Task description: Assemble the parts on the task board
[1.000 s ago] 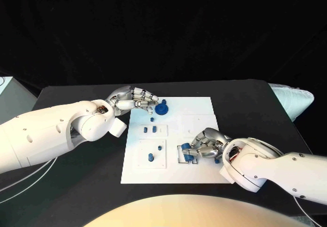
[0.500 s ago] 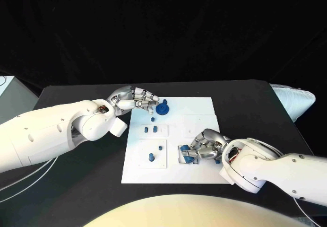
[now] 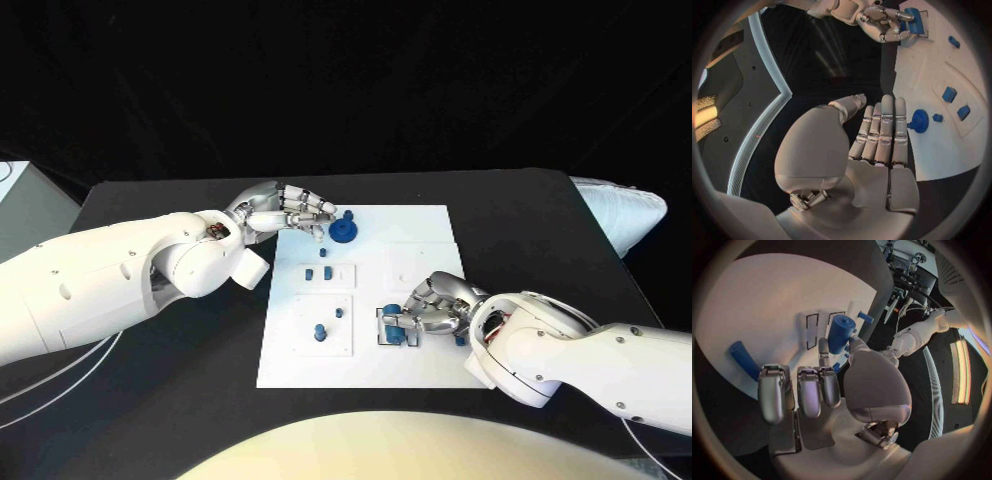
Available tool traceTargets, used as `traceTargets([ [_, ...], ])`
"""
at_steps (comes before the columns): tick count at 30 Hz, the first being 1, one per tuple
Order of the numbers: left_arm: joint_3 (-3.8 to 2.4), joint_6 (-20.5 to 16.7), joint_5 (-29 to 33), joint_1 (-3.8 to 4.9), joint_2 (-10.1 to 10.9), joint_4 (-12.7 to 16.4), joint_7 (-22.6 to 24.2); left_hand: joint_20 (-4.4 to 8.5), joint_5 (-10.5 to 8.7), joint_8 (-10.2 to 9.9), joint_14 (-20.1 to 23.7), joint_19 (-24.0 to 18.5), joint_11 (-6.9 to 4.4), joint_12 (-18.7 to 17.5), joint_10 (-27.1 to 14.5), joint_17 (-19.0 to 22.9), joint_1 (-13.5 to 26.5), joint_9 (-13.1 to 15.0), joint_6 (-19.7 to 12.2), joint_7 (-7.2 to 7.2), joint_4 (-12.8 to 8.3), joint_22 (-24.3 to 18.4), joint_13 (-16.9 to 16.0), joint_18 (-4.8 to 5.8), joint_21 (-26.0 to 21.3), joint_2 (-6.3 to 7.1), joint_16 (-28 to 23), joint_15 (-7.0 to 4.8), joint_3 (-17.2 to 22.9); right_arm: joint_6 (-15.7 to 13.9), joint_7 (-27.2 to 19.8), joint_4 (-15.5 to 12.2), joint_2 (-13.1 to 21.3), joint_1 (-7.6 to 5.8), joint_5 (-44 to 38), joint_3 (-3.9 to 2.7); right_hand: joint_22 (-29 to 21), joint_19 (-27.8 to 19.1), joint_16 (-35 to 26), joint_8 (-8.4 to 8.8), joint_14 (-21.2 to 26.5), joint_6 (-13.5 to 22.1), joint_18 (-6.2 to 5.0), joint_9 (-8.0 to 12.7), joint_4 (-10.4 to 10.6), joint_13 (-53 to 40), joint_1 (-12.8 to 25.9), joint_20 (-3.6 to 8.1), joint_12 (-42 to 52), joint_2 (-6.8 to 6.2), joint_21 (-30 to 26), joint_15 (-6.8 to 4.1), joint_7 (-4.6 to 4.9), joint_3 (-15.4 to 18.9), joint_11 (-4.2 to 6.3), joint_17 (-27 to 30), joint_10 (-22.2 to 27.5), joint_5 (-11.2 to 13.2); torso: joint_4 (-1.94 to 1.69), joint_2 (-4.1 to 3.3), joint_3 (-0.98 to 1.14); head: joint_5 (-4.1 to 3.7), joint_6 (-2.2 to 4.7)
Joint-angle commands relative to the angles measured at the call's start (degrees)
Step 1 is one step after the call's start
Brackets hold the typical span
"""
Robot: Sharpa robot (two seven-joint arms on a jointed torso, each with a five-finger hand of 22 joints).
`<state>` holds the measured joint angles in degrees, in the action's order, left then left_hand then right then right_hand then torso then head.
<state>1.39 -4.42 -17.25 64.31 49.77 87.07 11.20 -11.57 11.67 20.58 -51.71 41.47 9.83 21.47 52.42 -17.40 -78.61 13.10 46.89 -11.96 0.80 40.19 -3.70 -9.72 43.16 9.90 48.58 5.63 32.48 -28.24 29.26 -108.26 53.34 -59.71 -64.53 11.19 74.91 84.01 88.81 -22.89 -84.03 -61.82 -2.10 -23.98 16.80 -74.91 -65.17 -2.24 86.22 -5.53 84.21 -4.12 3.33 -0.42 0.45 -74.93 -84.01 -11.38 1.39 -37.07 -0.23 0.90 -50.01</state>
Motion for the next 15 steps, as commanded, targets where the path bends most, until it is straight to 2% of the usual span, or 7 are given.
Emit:
traceTargets([
  [1,-0.02,0.8,0.2,-0.02,-0.1,0.0,0.5,-0.19,0.22,0.3,0.1,0.4,0.10,-0.1,-0.3,-0.1,0.6,0.0,-0.4,-1.75,0.3,0.0,-0.1,-0.68,-0.2,0.13,-0.3,0.42,0.1,0.4,0.1,0.0,-0.1,0.07,-1.1,0.00,13.6,4.5,0.1,-0.32,-5.3,0.1,0.98,0.3,0.0,-11.9,1.8,0.40,-0.4,-0.08,0.0,-0.19,0.06,2.0,0.31,-12.2,-3.6,2.2,0.01,0.01,-0.03,0.00,0.01],
  [7,-0.02,0.8,0.2,-0.02,-0.1,0.0,0.6,-0.19,0.22,0.3,0.1,0.4,0.10,-0.1,-0.3,-0.1,0.6,0.0,-0.4,-1.75,0.3,0.0,-0.1,-0.68,-0.2,0.13,-0.3,0.42,0.1,1.5,-0.1,0.0,-0.1,0.07,-1.1,0.00,13.6,4.5,0.2,-1.20,-5.4,0.4,0.98,0.4,0.1,-12.0,3.9,0.35,-0.5,0.75,0.0,-0.17,0.06,5.7,0.29,-12.3,-3.7,6.2,-0.01,0.03,-0.01,-0.07,0.01],
  [10,-0.02,0.7,0.2,-0.02,-0.1,0.0,0.7,-0.20,0.23,0.3,0.1,0.4,0.09,-0.1,-0.3,-0.1,0.6,-0.1,-0.4,-1.74,0.4,-0.1,-0.1,-0.68,-0.3,0.08,-0.3,0.42,0.1,1.7,-0.2,0.0,-0.1,0.07,-1.3,0.00,13.6,4.5,0.2,-1.38,-5.4,0.5,0.99,0.4,0.1,-12.0,4.3,0.35,-0.5,0.87,0.1,-0.17,0.06,6.4,0.29,-12.3,-3.7,6.9,0.00,0.03,-0.01,-0.05,0.01],
  [15,-0.02,0.7,0.2,-0.02,-0.1,0.0,0.8,-0.20,0.23,0.3,0.1,0.4,0.09,-0.1,-0.3,-0.1,0.6,-0.1,-0.4,-1.74,0.4,-0.1,-0.1,-0.68,-0.3,0.08,-0.3,0.42,0.1,1.9,-0.3,-0.1,0.0,0.07,-1.7,0.00,13.6,4.5,0.2,-1.46,-5.4,0.6,0.96,0.5,0.0,-12.0,3.9,0.34,-0.6,1.10,-0.1,-0.17,0.06,6.5,0.29,-12.3,-3.7,6.8,0.01,0.00,0.01,-0.08,0.01],
])
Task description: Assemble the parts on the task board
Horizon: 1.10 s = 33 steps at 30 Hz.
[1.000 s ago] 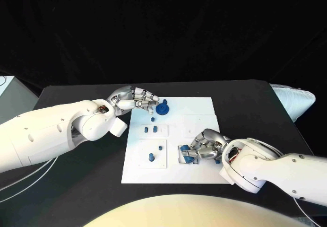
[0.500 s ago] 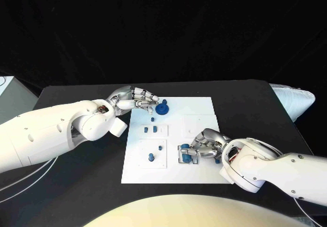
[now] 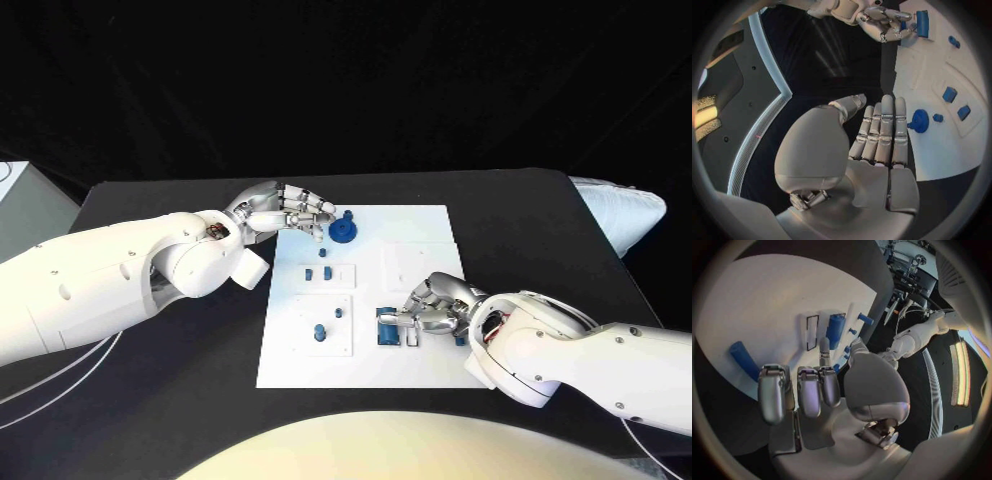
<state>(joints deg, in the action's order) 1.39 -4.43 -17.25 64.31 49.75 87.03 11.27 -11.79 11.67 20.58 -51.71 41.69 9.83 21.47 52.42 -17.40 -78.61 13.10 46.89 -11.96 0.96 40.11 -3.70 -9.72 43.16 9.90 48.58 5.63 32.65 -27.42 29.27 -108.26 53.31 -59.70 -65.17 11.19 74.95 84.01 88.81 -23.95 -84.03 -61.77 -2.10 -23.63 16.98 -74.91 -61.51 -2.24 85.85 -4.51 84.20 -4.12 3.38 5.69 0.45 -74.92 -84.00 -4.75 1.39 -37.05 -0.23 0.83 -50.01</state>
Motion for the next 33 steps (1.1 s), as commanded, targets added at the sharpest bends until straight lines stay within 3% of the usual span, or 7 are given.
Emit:
traceTargets([
  [1,-0.02,0.7,0.2,-0.01,-0.1,0.1,0.7,0.02,0.23,0.3,0.1,0.2,0.09,-0.1,-0.3,-0.1,0.6,-0.1,-0.4,-1.74,0.2,0.0,-0.1,-0.69,-0.3,0.08,-0.3,0.42,-0.1,1.0,-0.4,-0.1,0.1,0.05,-1.1,-0.01,13.6,4.5,0.2,-0.45,-5.4,0.6,0.97,0.1,-0.2,-12.0,0.0,0.34,-0.2,0.18,-0.1,-0.17,0.01,0.4,0.29,-12.3,-3.7,-0.1,0.01,-0.01,0.00,-0.02,0.01],
  [8,-0.02,0.7,0.2,-0.01,-0.1,0.1,0.7,0.02,0.23,0.3,0.1,0.2,0.09,-0.1,-0.3,-0.1,0.6,-0.1,-0.4,-1.74,0.2,0.0,-0.1,-0.69,-0.3,0.08,-0.3,0.42,-0.1,0.6,-2.0,-0.4,0.6,0.05,-1.1,-0.01,13.5,4.4,0.1,-0.72,-5.4,0.8,0.95,0.2,-0.3,-12.0,-1.6,0.34,-0.3,1.02,-0.2,-0.17,0.02,0.7,0.29,-12.3,-3.7,-1.4,0.00,-0.01,0.02,-0.01,0.01],
  [15,-0.02,0.6,0.2,-0.01,-0.1,0.0,0.9,0.02,0.23,0.3,0.1,0.2,0.09,-0.1,-0.3,-0.1,0.6,-0.1,-0.4,-1.74,0.2,0.0,-0.1,-0.69,-0.3,0.08,-0.3,0.42,-0.1,-2.0,-9.4,-1.7,3.6,-0.31,2.0,-0.04,13.4,4.2,0.1,-0.90,-5.3,1.8,0.83,0.7,-0.5,-11.6,-6.8,0.23,-1.2,2.21,-0.8,-0.02,0.25,1.4,0.10,-12.2,-3.2,-4.7,0.02,0.01,0.05,-0.11,0.01],
  [19,-0.02,0.4,0.3,-0.02,-0.1,0.0,1.2,0.02,0.24,0.4,0.2,0.3,0.08,-0.1,-0.3,-0.1,0.6,-0.1,-0.4,-1.73,0.3,-0.2,-0.1,-0.70,-0.4,0.03,-0.3,0.41,0.0,-4.0,-12.4,-3.1,6.7,-1.22,4.2,-0.07,13.1,3.9,-0.1,0.69,-5.3,4.6,0.66,1.7,-0.7,-11.2,-10.5,-0.21,-2.0,2.43,-1.7,0.65,1.32,1.8,-0.77,-11.8,-2.8,-5.9,0.04,0.02,0.06,-0.29,0.01],
  [24,-0.02,0.1,0.5,-0.02,-0.1,0.0,1.6,0.02,0.24,0.4,0.2,0.3,0.07,-0.1,-0.3,-0.1,0.6,-0.1,-0.4,-1.72,0.3,-0.2,-0.1,-0.70,-0.5,0.02,-0.3,0.40,0.0,-3.8,-14.5,-3.2,10.6,-2.30,6.1,-0.06,13.0,3.8,-0.1,1.86,-5.2,5.5,0.59,2.4,-1.2,-11.1,-14.7,-0.71,-2.3,1.98,-2.1,1.13,1.94,2.0,-1.31,-11.7,-2.6,-5.0,0.17,0.11,-0.06,-1.00,0.01],
  [27,-0.02,0.1,0.6,-0.05,-0.1,0.1,1.9,0.02,0.24,0.4,0.2,0.3,0.07,-0.1,-0.3,-0.1,0.6,-0.1,-0.4,-1.72,0.3,-0.2,-0.1,-0.70,-0.5,0.02,-0.3,0.40,0.0,-3.0,-15.1,-2.5,12.6,-2.48,5.7,0.06,12.8,3.5,-0.3,2.66,-5.1,5.9,0.42,2.9,-1.4,-10.8,-16.7,-0.99,-2.9,1.62,-3.0,1.45,2.33,1.8,-1.66,-11.3,-2.3,-3.7,0.05,0.07,0.01,-1.52,0.01],
  [33,-0.01,0.1,0.7,-0.15,0.0,0.2,2.0,0.02,0.23,0.4,0.2,0.3,0.07,-0.1,-0.3,-0.1,0.6,-0.1,-0.4,-1.72,0.3,-0.2,-0.1,-0.71,-0.5,0.03,-0.3,0.40,0.0,-1.6,-13.9,-1.8,14.9,-1.37,0.1,0.31,12.4,3.0,-0.7,3.13,-4.9,5.4,0.11,3.3,-1.2,-9.7,-19.2,-1.27,-4.8,0.34,-4.6,1.65,2.49,1.6,-1.85,-10.4,-1.1,-5.4,0.19,0.06,0.07,-2.10,0.01],
])
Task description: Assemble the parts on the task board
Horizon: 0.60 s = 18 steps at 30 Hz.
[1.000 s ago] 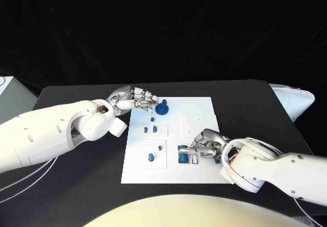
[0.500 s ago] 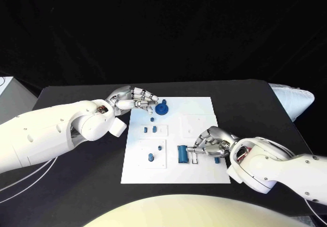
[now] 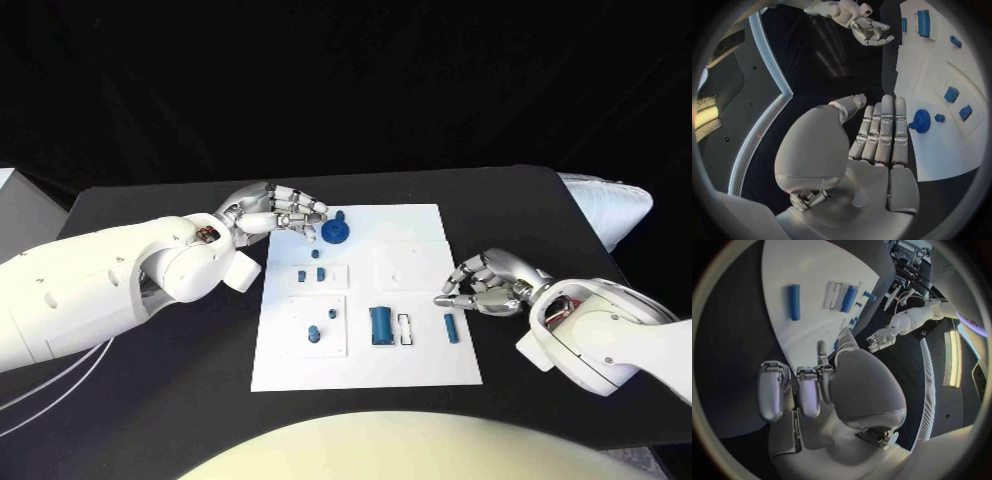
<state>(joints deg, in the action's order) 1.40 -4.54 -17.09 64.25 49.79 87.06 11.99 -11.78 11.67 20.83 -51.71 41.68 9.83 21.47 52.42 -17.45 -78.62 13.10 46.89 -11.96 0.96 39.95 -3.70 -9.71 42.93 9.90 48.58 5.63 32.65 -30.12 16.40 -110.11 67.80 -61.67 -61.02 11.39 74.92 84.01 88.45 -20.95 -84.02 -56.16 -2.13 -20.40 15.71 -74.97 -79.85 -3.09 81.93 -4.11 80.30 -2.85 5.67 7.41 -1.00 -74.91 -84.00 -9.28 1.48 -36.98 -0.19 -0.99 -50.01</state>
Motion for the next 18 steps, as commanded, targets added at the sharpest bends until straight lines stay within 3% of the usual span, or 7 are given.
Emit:
traceTargets([
  [1,-0.01,0.2,0.6,-0.12,0.0,0.2,1.3,0.01,0.23,0.2,0.2,0.4,0.07,-0.1,-0.3,-0.1,0.6,-0.1,-0.4,-1.72,0.3,0.0,-0.1,-0.71,-0.3,0.03,-0.3,0.40,0.0,1.3,-0.5,0.1,0.6,0.89,-5.5,0.15,12.4,3.0,-0.4,0.07,-4.9,-0.3,0.12,0.1,0.1,-9.5,-0.9,-0.43,-1.1,-0.18,-0.8,0.38,0.16,-0.1,-0.38,-10.3,-1.0,-1.0,0.10,-0.03,0.04,-0.36,0.01],
  [11,-0.01,0.4,0.7,-0.28,0.1,0.3,1.4,0.02,0.23,0.3,0.2,0.4,0.01,0.0,-0.2,-0.1,0.5,-0.1,-0.3,-1.61,0.3,-0.1,-0.1,-0.72,-0.4,-0.03,-0.3,0.37,0.0,4.0,4.8,0.3,1.0,2.96,-14.5,0.41,12.4,3.0,-0.6,-0.77,-4.8,-2.2,0.10,-0.1,0.8,-9.3,-1.0,-0.22,-1.3,-0.92,-0.9,-0.02,-0.46,-0.1,0.15,-10.0,-1.0,-1.4,-0.08,-0.09,-0.04,-0.85,0.01],
  [18,-0.01,0.4,0.7,-0.30,0.2,0.4,1.3,0.02,0.22,0.3,0.2,0.5,0.01,0.0,-0.2,-0.1,0.5,-0.1,-0.3,-1.62,0.3,-0.2,-0.1,-0.72,-0.4,-0.02,-0.3,0.37,0.0,4.6,8.0,0.7,0.7,3.55,-17.5,0.46,12.5,3.2,-0.5,-1.25,-4.9,-3.1,0.21,-0.1,1.1,-9.5,1.2,0.08,-1.0,-1.31,-0.3,-0.34,-0.87,0.1,0.51,-10.3,-1.4,-0.6,-0.12,-0.07,-0.08,-0.87,0.01],
])
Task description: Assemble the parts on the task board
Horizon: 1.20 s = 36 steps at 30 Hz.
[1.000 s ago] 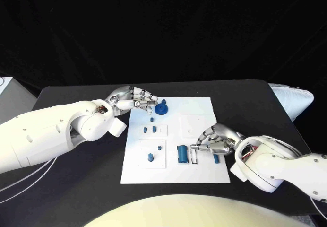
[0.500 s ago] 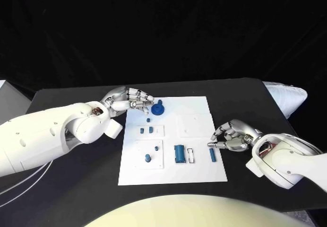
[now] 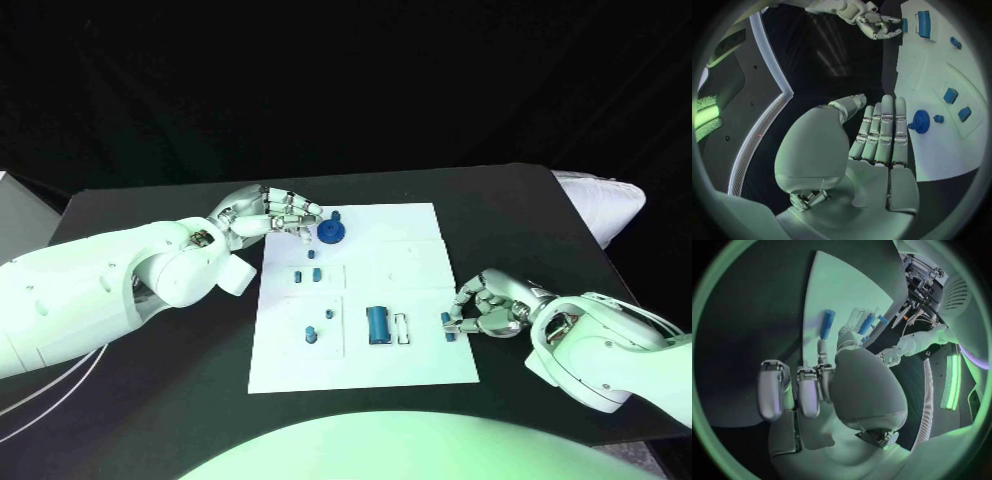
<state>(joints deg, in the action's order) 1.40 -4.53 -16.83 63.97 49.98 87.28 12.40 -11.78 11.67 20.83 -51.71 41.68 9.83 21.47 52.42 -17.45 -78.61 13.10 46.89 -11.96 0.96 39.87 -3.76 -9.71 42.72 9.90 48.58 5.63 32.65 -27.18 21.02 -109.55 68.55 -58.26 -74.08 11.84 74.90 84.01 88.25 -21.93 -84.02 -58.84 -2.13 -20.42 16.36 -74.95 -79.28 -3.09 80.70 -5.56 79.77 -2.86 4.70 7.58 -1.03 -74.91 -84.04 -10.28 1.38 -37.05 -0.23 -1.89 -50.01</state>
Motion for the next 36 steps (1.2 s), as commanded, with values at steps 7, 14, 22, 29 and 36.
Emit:
traceTargets([
  [7,-0.02,0.5,0.4,-0.03,0.1,0.2,0.9,0.01,0.22,0.3,0.2,0.5,0.01,0.0,-0.2,-0.1,0.5,-0.1,-0.3,-1.62,0.3,-0.1,-0.1,-0.72,-0.2,-0.02,-0.3,0.37,0.0,2.5,4.7,0.6,-0.7,0.54,-5.3,0.02,12.6,3.3,-0.2,-0.54,-4.9,-0.8,0.28,-0.1,0.4,-9.9,1.5,0.20,0.8,0.25,0.6,-0.48,-0.09,-0.3,0.71,-10.5,-1.7,0.6,0.05,0.00,-0.01,0.12,0.01],
  [14,-0.02,0.5,0.4,-0.04,0.2,0.2,0.8,0.01,0.22,0.3,0.2,0.5,0.01,0.0,-0.2,-0.1,0.5,-0.1,-0.3,-1.62,0.3,-0.1,-0.1,-0.72,-0.2,-0.02,-0.3,0.37,0.0,2.8,5.3,1.2,-2.1,1.29,-5.5,0.03,12.7,3.3,-0.2,-0.66,-4.9,-1.0,0.30,-0.2,0.4,-9.9,1.9,0.26,0.9,0.22,0.7,-0.54,-0.17,-0.3,0.78,-10.6,-1.8,0.7,0.09,-0.04,0.07,0.22,0.01],
  [22,-0.02,0.6,0.4,-0.04,0.2,0.2,0.7,0.02,0.21,0.3,0.2,0.5,0.01,0.0,-0.2,-0.1,0.5,-0.1,-0.3,-1.63,0.4,-0.2,0.0,-0.72,-0.3,0.04,-0.3,0.36,0.0,3.1,5.6,1.6,-3.5,1.68,-5.5,0.03,12.7,3.4,-0.1,-0.75,-5.0,-1.1,0.32,-0.2,0.3,-10.0,1.9,0.33,1.0,0.40,0.8,-0.63,-0.30,-0.6,0.89,-10.7,-1.9,0.5,0.12,-0.05,0.06,0.21,0.01],
  [29,-0.02,0.7,0.4,-0.04,0.3,0.3,0.6,0.02,0.21,0.3,0.2,0.5,0.01,0.0,-0.2,-0.1,0.5,-0.1,-0.3,-1.63,0.4,-0.2,0.0,-0.72,-0.3,0.04,-0.3,0.36,0.0,3.4,6.5,2.1,-4.3,2.00,-6.2,0.03,12.8,3.5,-0.1,-0.45,-5.0,-1.1,0.38,0.5,-1.4,-10.0,-6.6,0.99,1.0,2.20,1.0,-1.30,-0.98,-7.0,1.56,-10.8,-1.9,-0.5,0.05,0.00,0.00,0.11,0.01],
  [36,-0.02,0.7,0.4,-0.04,0.3,0.3,0.5,0.02,0.21,0.3,0.2,0.5,0.01,0.0,-0.2,-0.1,0.5,-0.1,-0.3,-1.63,0.4,-0.2,0.0,-0.72,-0.3,0.04,-0.3,0.36,0.0,3.4,7.6,2.4,-4.8,2.15,-8.1,0.02,12.9,3.6,-0.1,-0.80,-5.0,-2.7,0.45,1.1,-3.0,-10.2,-8.9,0.99,1.1,-4.00,1.4,-1.13,-0.62,-25.6,1.24,-11.0,-1.9,-6.1,0.05,0.04,-0.02,0.10,0.01],
])
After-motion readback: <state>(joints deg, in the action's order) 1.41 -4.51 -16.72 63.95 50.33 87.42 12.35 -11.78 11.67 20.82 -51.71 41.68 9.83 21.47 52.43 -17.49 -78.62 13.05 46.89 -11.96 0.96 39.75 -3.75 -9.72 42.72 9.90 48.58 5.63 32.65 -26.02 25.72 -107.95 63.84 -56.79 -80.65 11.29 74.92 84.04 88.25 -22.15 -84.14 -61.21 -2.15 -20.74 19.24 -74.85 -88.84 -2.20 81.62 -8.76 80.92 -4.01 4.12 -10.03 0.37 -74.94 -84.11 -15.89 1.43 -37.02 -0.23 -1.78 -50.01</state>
